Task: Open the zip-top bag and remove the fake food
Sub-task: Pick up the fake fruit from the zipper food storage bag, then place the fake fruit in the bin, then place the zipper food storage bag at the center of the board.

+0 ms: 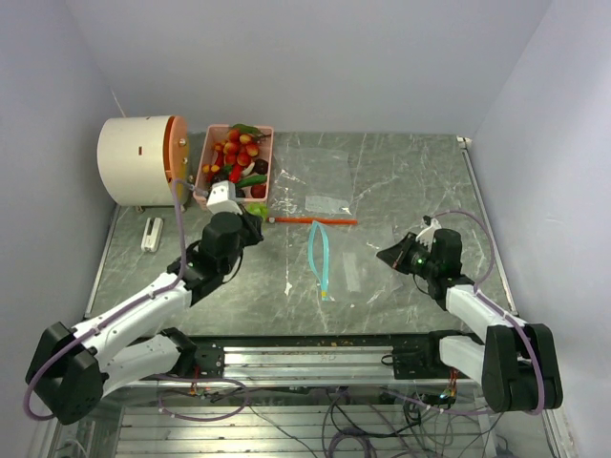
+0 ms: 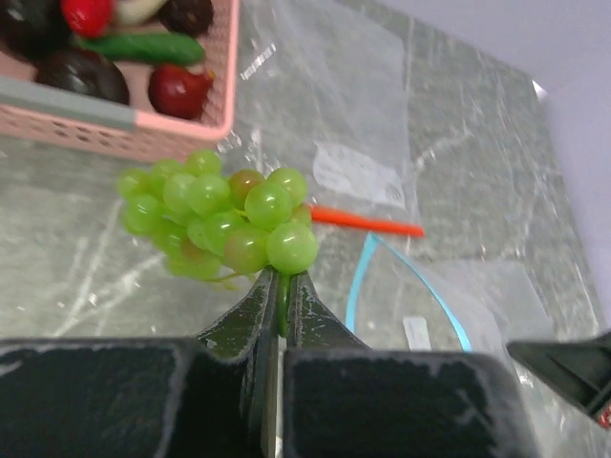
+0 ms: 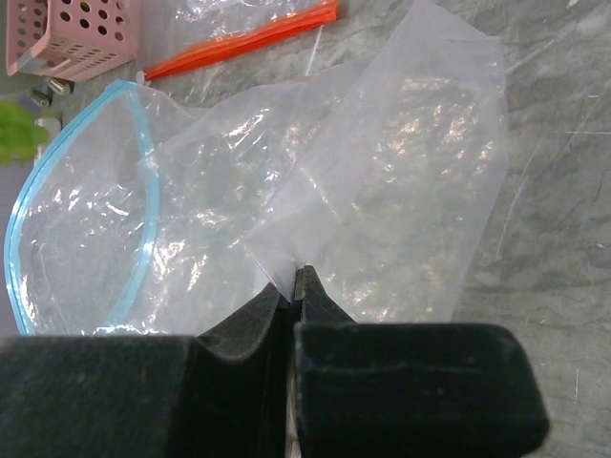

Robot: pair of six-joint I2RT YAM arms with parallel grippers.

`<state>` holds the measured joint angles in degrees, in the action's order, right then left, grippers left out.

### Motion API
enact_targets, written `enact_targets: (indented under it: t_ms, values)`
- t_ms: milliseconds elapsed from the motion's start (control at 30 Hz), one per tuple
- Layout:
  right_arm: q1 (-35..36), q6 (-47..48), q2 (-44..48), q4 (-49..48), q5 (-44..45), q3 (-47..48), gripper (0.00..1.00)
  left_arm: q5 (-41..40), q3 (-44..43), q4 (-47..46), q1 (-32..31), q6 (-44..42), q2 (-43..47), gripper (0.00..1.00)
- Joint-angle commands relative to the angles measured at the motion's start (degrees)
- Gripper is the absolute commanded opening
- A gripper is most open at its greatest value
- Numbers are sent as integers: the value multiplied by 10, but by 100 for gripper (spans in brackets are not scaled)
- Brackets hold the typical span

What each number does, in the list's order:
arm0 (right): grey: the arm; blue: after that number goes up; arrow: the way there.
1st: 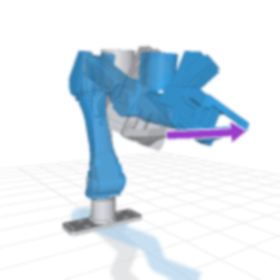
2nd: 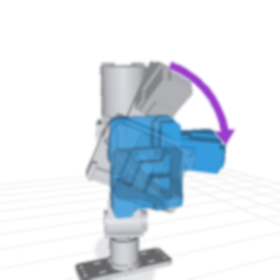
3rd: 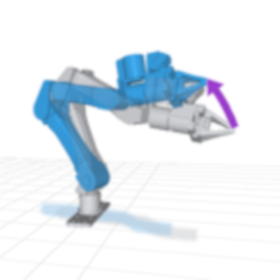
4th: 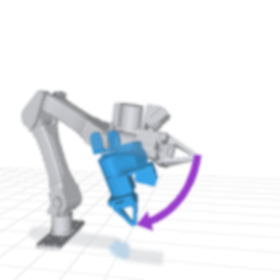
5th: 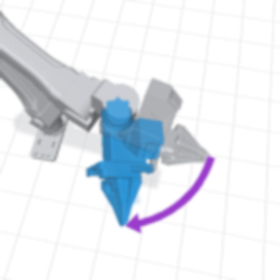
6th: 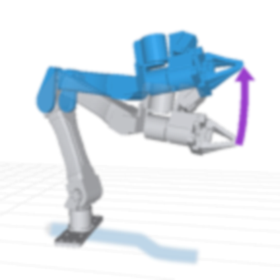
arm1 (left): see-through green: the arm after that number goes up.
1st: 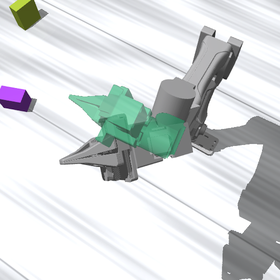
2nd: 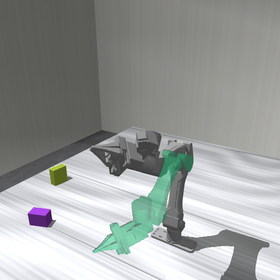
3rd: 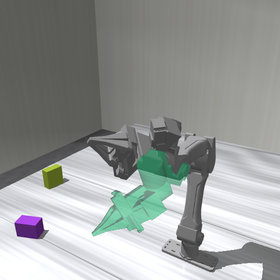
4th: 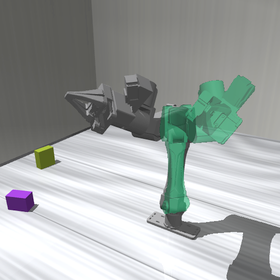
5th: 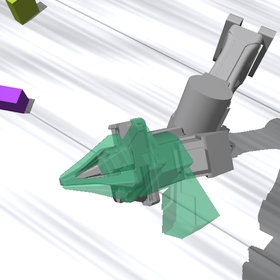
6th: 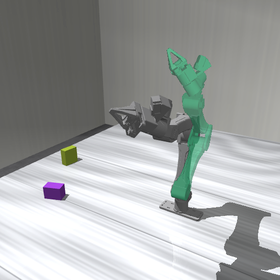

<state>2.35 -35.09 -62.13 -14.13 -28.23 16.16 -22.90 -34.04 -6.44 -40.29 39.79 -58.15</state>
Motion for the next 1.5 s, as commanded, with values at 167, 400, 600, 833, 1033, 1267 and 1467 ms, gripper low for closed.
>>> enact_targets:
  t_ms: [167,400,600,833,1033,1267,1467]
  values:
    - [-2,-16,-39,-62,-18,3,0,-31,-168,65,62,-87,-81,7]
    - [-3,-12,-49,-66,-23,8,0,-22,-273,72,122,-118,-188,7]
    - [-3,-6,-62,-71,-23,12,0,13,-322,64,169,-128,-266,8]
    - [-2,-9,-81,-90,-32,8,0,68,-314,56,195,-115,-322,33]
    - [-3,3,-85,-78,-27,16,0,72,-260,21,196,-93,-279,98]
    - [-1,46,-23,-13,26,41,33,89,-194,24,192,-73,-181,100]
    - [-1,84,87,102,138,84,91,74,-94,32,186,-47,-69,100]
